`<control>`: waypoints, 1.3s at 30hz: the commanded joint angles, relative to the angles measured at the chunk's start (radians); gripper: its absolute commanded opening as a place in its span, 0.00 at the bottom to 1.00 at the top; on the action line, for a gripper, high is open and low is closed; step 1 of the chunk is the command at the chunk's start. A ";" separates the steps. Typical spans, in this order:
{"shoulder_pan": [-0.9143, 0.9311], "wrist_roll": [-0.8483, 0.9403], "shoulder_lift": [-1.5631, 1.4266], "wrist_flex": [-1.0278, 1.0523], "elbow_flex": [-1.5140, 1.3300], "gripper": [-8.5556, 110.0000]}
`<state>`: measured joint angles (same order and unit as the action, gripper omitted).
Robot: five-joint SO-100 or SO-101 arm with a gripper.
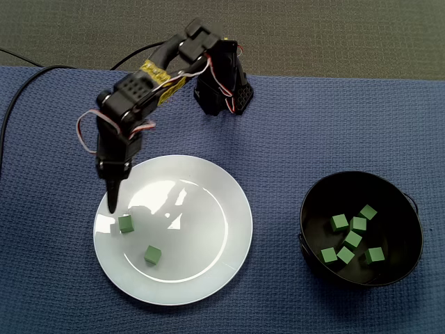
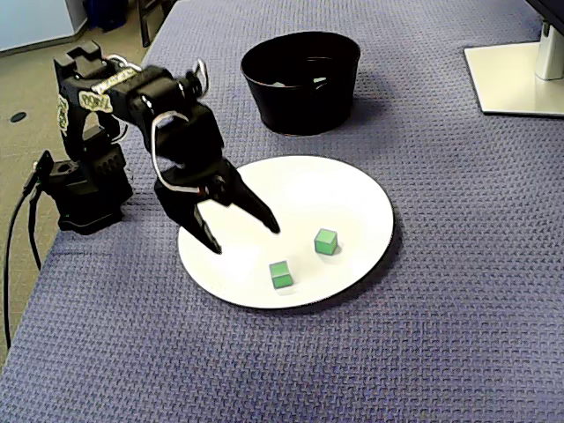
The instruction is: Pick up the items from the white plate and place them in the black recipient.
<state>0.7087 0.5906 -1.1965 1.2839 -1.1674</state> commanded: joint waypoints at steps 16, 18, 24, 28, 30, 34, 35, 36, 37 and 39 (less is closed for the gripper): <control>-0.149 -0.120 0.201 -0.189 0.018 0.27; -0.156 -0.126 0.207 -0.189 0.015 0.27; -0.155 -0.117 0.206 -0.184 0.015 0.26; -0.137 -0.104 0.209 -0.210 0.009 0.23; -0.127 -0.097 0.215 -0.215 0.003 0.22; -0.109 -0.078 0.222 -0.219 -0.003 0.21; -0.104 -0.072 0.222 -0.222 -0.005 0.21; -0.101 -0.066 0.222 -0.224 -0.006 0.21; -0.097 -0.066 0.222 -0.229 -0.006 0.20; -0.094 -0.058 0.225 -0.238 -0.011 0.19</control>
<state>0.5983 0.5093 -0.9587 1.0692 -1.1781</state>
